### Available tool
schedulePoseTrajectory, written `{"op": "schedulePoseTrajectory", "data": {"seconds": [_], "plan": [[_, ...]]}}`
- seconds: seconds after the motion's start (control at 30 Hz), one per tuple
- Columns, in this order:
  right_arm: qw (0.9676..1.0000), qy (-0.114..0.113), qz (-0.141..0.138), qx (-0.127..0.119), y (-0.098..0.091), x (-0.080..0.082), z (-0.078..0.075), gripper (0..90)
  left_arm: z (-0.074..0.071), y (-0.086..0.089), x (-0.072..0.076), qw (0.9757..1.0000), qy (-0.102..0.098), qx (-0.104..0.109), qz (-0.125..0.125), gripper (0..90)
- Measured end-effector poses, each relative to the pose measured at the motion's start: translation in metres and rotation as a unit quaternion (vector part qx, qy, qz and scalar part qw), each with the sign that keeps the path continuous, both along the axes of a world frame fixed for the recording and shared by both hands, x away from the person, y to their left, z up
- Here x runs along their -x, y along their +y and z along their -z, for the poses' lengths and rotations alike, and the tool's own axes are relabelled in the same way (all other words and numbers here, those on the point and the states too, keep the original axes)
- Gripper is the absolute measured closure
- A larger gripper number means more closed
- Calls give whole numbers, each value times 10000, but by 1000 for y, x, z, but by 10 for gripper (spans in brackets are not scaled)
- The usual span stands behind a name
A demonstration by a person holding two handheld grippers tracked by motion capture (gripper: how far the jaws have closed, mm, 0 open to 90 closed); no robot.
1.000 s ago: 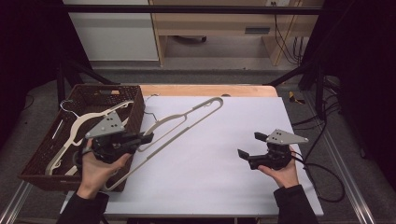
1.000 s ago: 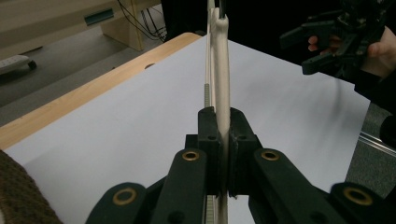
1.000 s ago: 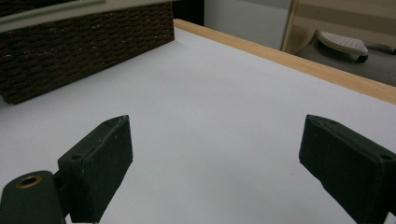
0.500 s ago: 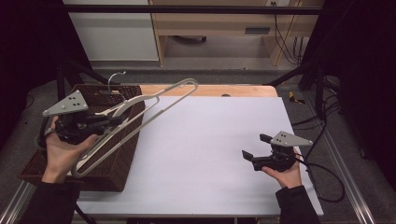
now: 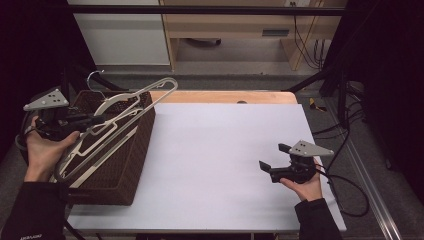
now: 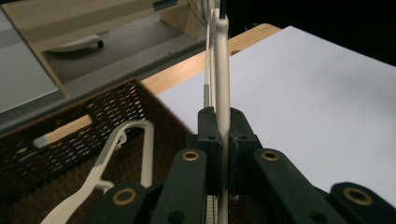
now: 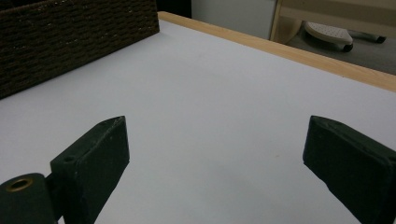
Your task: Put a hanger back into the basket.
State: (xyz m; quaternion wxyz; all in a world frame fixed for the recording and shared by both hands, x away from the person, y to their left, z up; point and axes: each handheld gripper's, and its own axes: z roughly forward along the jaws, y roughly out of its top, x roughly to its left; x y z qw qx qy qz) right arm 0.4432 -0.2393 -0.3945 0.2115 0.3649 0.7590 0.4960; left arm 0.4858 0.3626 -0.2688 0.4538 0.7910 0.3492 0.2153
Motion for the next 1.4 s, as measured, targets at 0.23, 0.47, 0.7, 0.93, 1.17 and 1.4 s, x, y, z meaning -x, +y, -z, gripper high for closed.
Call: {"op": "schedulePoseTrajectory", "data": {"seconds": [0.23, 0.47, 0.7, 0.93, 1.17, 1.4], "plan": [[10000, 10, 8, 31, 0, -1, 2, 72, 15, 28, -8, 9995, 167, 76, -246, 860], [10000, 26, 28, 30, 0, -2, 2, 71, 29, 49, -12, 9983, 277, 56, -519, 860], [10000, 21, 19, 58, -1, -2, 2, 71, 41, 69, -13, 9966, 397, 156, -698, 860], [10000, 29, 16, 70, 0, -2, 3, 69, 48, 71, -14, 9958, 495, 65, -765, 860], [10000, 32, -11, 73, 0, -2, 2, 68, 61, 61, -21, 9932, 864, -142, -764, 860], [10000, 39, -7, 56, -1, -2, 2, 68, 93, 57, -30, 9869, 1390, -45, -816, 854]]}}
